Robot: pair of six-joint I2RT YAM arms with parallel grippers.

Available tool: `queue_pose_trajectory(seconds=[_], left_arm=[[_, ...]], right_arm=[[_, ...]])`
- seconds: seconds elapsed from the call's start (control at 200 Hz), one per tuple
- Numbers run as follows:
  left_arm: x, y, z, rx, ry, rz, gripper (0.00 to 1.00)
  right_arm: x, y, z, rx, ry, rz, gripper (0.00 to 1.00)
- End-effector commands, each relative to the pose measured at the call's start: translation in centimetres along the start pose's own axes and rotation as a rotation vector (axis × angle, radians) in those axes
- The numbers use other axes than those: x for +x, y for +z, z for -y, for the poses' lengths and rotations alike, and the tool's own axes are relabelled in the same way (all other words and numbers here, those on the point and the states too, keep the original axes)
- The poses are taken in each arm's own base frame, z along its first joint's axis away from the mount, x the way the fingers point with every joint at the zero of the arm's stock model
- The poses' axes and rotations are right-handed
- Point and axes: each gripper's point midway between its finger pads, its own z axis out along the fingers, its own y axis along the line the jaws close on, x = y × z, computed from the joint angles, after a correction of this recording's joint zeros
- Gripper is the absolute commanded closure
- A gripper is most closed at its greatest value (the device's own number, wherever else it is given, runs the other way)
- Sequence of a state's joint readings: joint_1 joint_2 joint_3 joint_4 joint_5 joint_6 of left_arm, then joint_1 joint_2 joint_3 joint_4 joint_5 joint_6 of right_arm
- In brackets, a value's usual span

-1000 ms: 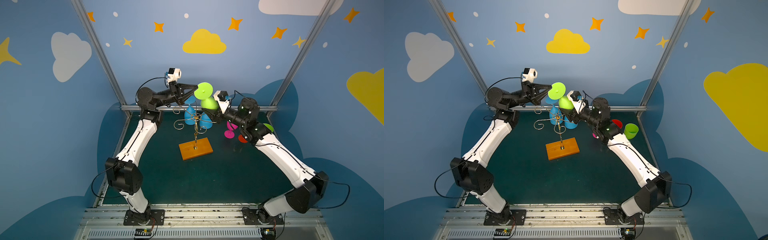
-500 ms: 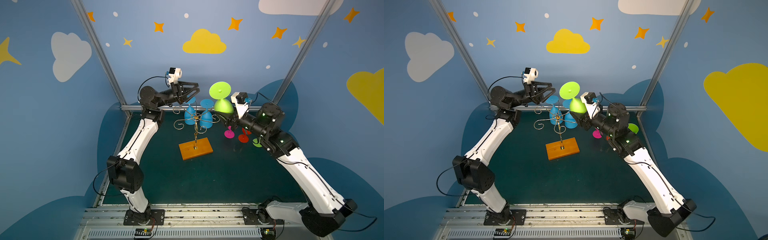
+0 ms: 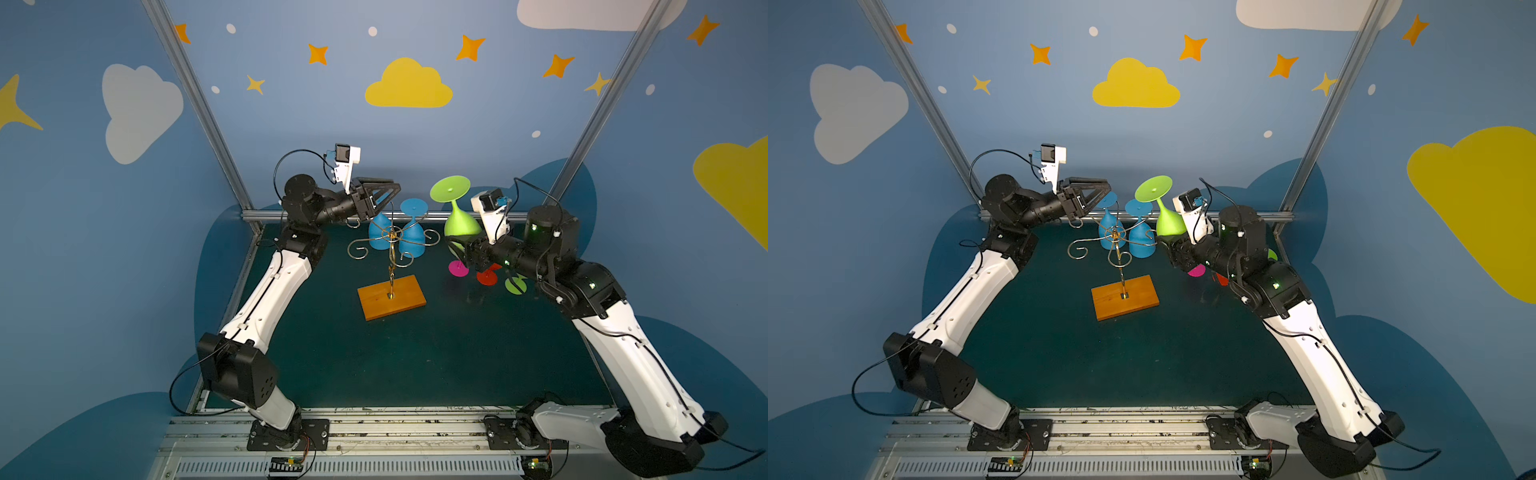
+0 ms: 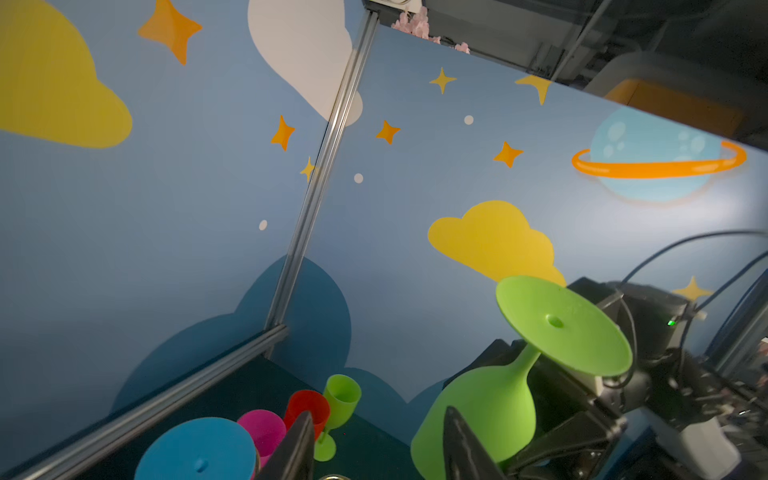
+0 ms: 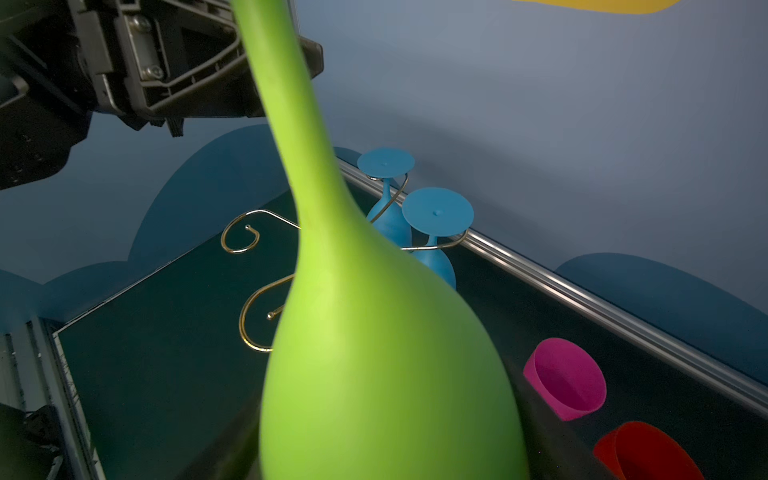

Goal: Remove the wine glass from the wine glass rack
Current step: 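Open the left gripper off the stem while the right gripper pulls the glass away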

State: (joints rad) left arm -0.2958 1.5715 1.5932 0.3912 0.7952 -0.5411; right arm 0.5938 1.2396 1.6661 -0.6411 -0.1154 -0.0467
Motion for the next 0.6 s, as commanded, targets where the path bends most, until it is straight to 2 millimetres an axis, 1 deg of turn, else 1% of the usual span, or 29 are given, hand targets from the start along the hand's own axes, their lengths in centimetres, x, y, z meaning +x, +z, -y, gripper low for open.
queue_pose_trajectory(seconds=[0.0, 0.125, 0.27, 0.441, 0.596], left_arm=[[-0.5, -0.2, 1.3, -0.032, 0.423, 0.041, 0.52], [-0.1, -0.3, 1.9, -0.05, 0.617, 0.052, 0.53], [0.4, -0.1, 2.6, -0.024, 0.745, 0.076, 0.55], [1.4, 0.2, 3.7, 0.024, 0.86, 0.076, 0.57], [1.4, 0.6, 4.0, 0.041, 0.865, 0.084, 0.59]], right_arm=[[0.5, -0.3, -0.5, -0.016, 0.042, -0.06, 0.76], [0.6, 0.2, -0.8, -0.04, 0.055, -0.089, 0.77], [0.8, 0.9, -1.3, -0.071, 0.069, -0.115, 0.79], [1.4, 1.8, -1.9, -0.11, 0.087, -0.156, 0.8], [1.9, 2.7, -2.4, -0.137, 0.098, -0.182, 0.81]])
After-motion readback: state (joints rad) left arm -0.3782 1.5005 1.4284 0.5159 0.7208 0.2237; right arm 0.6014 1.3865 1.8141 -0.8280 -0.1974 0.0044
